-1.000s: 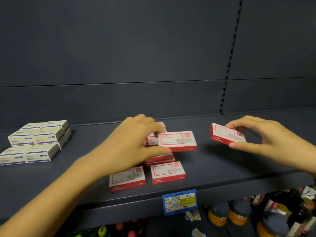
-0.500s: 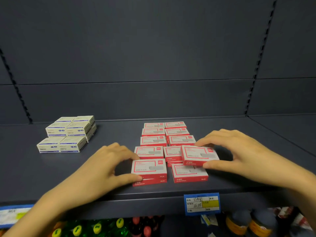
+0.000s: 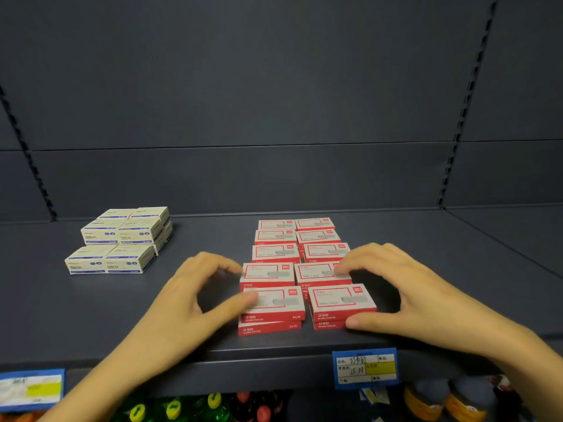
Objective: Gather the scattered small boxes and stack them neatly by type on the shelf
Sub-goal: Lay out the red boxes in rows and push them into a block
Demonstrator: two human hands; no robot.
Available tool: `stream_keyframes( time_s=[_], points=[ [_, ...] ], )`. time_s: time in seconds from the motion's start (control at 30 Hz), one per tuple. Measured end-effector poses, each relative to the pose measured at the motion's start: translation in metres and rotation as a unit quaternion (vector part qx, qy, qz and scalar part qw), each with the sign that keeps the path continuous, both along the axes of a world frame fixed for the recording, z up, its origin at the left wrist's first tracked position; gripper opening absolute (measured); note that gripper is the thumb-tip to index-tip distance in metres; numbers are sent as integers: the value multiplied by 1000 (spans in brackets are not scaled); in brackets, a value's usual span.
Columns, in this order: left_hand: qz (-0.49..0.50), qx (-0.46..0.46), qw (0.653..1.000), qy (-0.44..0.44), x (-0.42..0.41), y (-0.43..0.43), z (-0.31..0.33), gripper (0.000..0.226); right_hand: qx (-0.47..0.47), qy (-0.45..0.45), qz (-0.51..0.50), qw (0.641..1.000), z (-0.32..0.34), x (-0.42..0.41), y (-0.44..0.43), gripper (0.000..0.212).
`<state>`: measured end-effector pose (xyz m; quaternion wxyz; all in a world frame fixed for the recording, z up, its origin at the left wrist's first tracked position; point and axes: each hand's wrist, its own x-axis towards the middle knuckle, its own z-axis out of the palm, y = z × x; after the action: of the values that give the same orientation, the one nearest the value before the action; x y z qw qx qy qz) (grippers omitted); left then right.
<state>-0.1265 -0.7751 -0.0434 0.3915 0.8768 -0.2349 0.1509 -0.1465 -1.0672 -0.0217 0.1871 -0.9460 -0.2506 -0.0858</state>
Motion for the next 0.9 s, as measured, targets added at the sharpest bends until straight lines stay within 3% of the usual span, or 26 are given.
stream_keyframes(
  time_s=[0.13,0.2,0.33,0.47,0.57,0.67,0.77,0.9],
  points=[
    [2,-122,982,144,27,-6,10,37,176,53,-34,982,3,22,1,47],
    [15,-169,964,203,54,-16,13,35,300,94,-86,945,2,50,4,49],
    [-20,-229,927,298,92,-37,6,68,462,176,-165,854,-7,99,20,61],
    [3,-240,909,339,114,-57,5,47,524,256,-200,787,-10,115,40,68],
    [-4,-263,902,342,116,-63,7,44,515,280,-190,787,-14,119,44,69],
    [-10,-273,899,341,122,-64,3,46,506,304,-182,786,-15,119,47,48],
    [14,-269,904,331,131,-63,1,66,506,292,-173,793,-16,125,43,72],
    [1,-280,899,337,142,-66,1,69,502,233,-206,807,-11,133,43,72]
  ],
)
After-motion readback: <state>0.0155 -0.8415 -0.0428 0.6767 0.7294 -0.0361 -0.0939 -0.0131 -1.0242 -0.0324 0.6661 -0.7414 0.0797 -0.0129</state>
